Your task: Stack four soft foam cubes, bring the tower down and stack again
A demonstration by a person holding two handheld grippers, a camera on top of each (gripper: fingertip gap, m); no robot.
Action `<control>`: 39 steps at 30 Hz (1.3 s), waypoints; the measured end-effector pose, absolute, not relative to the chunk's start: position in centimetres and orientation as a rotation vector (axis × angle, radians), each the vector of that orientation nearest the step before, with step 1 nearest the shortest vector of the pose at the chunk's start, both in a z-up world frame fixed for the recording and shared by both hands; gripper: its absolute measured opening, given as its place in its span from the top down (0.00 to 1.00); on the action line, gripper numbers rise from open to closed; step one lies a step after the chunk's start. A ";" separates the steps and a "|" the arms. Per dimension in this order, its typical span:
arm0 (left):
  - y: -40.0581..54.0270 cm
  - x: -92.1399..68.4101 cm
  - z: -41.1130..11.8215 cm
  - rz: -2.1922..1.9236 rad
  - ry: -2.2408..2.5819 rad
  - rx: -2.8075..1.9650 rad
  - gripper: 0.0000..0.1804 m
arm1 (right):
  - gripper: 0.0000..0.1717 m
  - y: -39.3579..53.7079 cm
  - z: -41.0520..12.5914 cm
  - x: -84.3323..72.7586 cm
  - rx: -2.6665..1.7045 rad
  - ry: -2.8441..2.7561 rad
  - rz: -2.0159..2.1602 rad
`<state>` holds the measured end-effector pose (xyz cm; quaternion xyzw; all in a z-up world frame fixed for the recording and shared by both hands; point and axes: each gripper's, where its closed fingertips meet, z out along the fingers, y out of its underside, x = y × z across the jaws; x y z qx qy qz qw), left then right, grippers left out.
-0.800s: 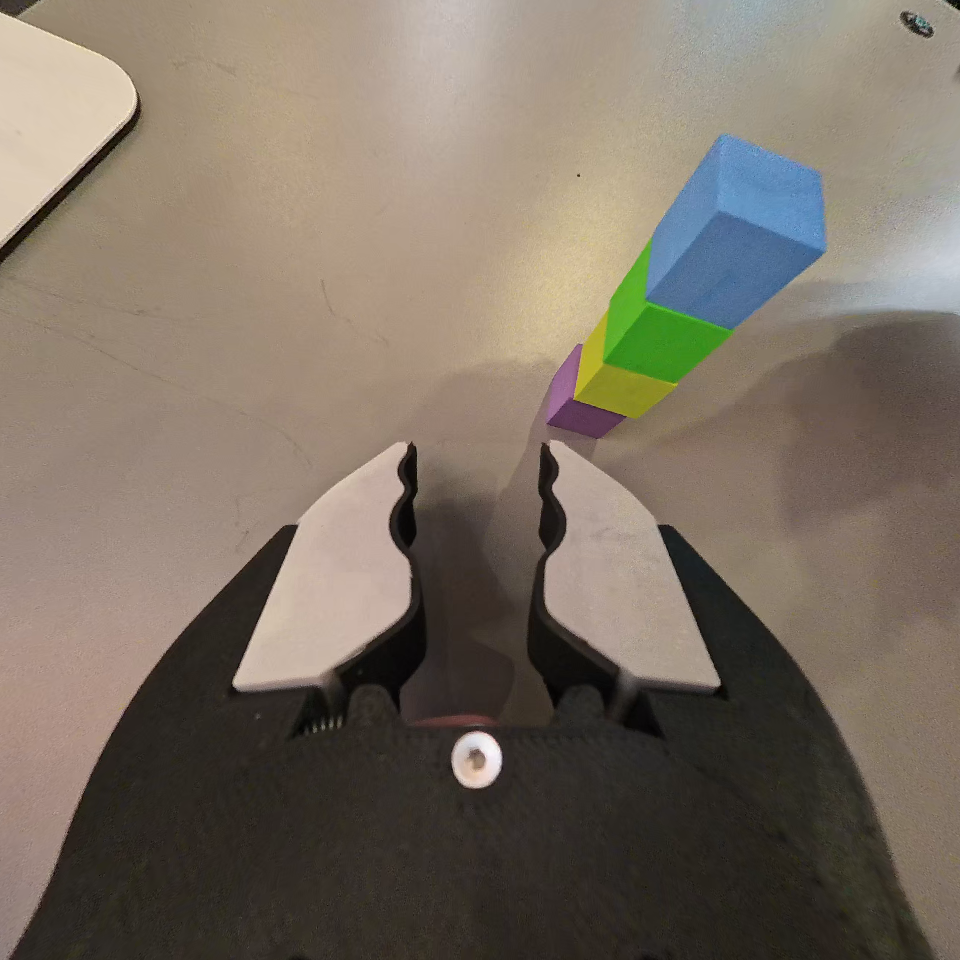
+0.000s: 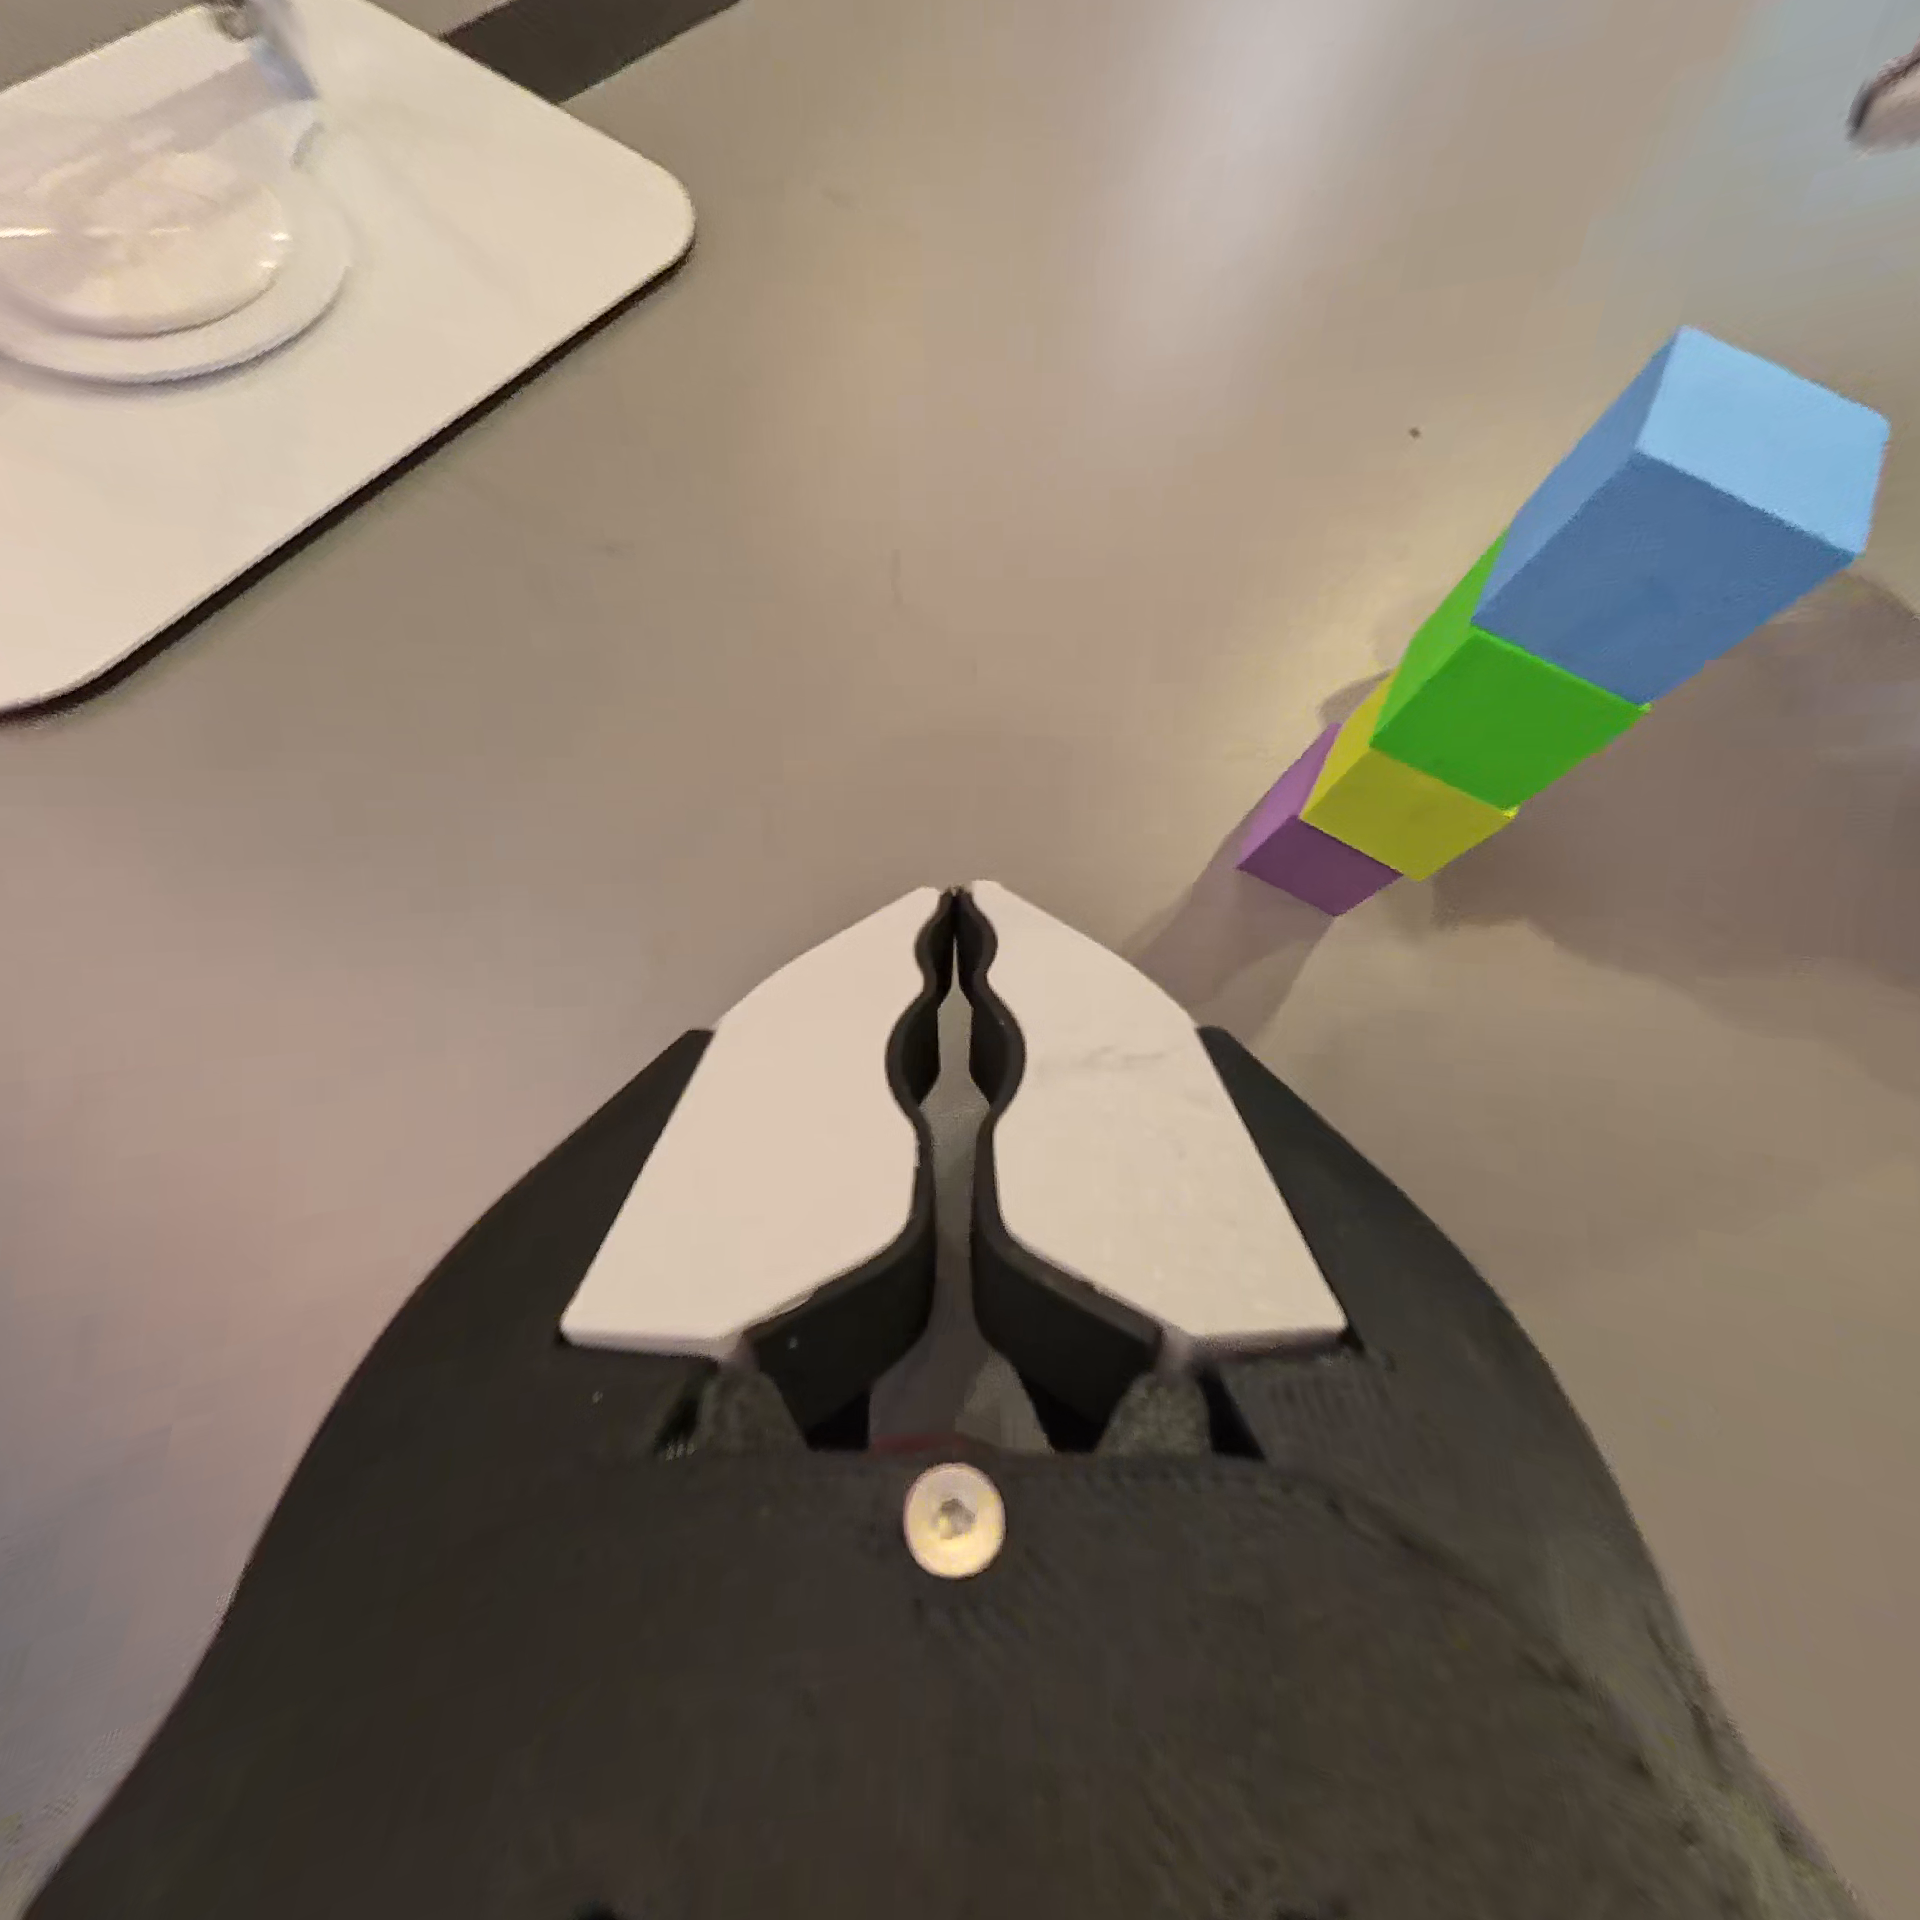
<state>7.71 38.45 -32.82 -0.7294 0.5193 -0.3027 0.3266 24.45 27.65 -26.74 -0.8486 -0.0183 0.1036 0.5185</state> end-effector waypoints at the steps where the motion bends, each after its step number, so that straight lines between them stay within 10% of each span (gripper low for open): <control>1: 38.3 7.3 -32.6 -0.800 1.308 -1.930 1.00 | 1.00 27.7 -27.1 24.4 -2.051 -0.072 0.217; 39: 36.9 -1.0 -31.2 -0.521 0.858 -2.067 1.00 | 0.98 27.2 -29.1 30.3 -2.149 -0.071 -0.008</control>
